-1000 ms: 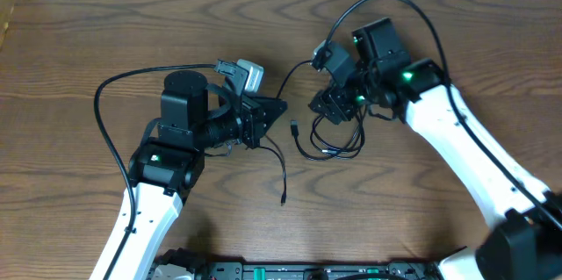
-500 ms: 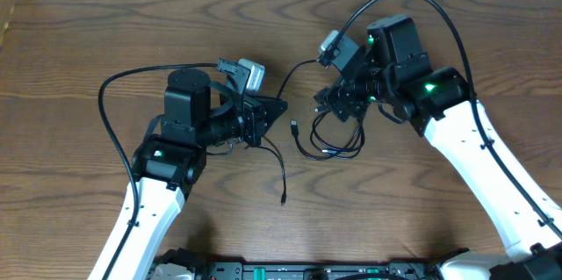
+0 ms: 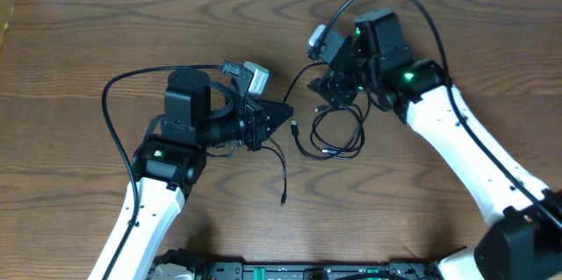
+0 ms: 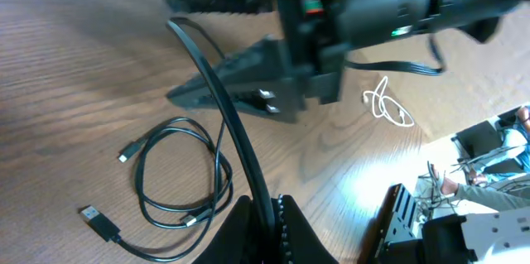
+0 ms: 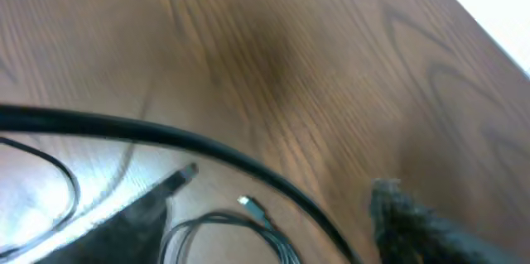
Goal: Untangle cables
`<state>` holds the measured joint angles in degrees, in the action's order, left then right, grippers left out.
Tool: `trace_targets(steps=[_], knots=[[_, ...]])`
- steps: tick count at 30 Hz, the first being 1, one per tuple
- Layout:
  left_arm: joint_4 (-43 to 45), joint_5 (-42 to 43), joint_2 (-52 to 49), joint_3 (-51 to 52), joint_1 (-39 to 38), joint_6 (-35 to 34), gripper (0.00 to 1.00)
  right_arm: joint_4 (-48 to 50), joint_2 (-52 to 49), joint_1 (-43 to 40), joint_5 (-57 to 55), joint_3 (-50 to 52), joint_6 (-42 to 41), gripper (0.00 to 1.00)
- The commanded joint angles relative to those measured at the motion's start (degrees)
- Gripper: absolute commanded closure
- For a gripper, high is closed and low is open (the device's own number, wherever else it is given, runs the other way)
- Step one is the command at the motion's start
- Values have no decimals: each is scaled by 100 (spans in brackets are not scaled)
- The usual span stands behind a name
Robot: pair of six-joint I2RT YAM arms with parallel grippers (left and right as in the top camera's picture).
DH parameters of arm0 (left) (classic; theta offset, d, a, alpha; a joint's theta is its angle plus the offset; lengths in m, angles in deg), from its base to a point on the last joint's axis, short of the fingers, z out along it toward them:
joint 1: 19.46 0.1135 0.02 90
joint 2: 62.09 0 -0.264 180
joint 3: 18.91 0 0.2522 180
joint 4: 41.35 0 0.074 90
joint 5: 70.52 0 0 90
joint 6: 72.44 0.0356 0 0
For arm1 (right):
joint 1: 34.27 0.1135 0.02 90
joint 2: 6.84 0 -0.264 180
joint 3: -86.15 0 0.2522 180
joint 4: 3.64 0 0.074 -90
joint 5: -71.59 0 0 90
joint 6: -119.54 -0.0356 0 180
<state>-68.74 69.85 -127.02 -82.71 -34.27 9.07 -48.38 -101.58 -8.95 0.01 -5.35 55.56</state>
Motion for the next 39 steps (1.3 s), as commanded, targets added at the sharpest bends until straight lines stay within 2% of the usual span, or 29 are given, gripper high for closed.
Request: trace_targets(steps=[1, 2, 6, 10, 18, 24, 29, 33, 39], knots=[[4, 168, 0, 22, -17, 120, 92, 74, -166, 22, 35, -87, 11, 91], [4, 160, 0, 22, -17, 122, 91, 90, -166, 22, 15, -87, -50, 99], [-37, -103, -2, 22, -17, 120, 92, 210, -109, 22, -44, -92, -280, 99], [-214, -529, -2, 22, -17, 122, 92, 358, 92, 22, -820, -103, -975, 99], [-262, -697, -2, 22, -17, 140, 92, 208, 787, 4, -2079, -103, -1541, 99], [-348, -743, -4, 22, -17, 140, 91, 90, 1298, -297, -2367, -219, -1893, 99], [-581, -787, -15, 24, -17, 142, 90, -527, 1480, -885, -2413, -632, -2376, 99], [-780, -1110, -17, 24, -17, 142, 90, -1290, 1493, -1349, -2455, -1272, -2387, 99], [-800, -1145, -17, 24, -17, 144, 90, -2122, 1495, -1902, -2430, -2382, -2385, 99]])
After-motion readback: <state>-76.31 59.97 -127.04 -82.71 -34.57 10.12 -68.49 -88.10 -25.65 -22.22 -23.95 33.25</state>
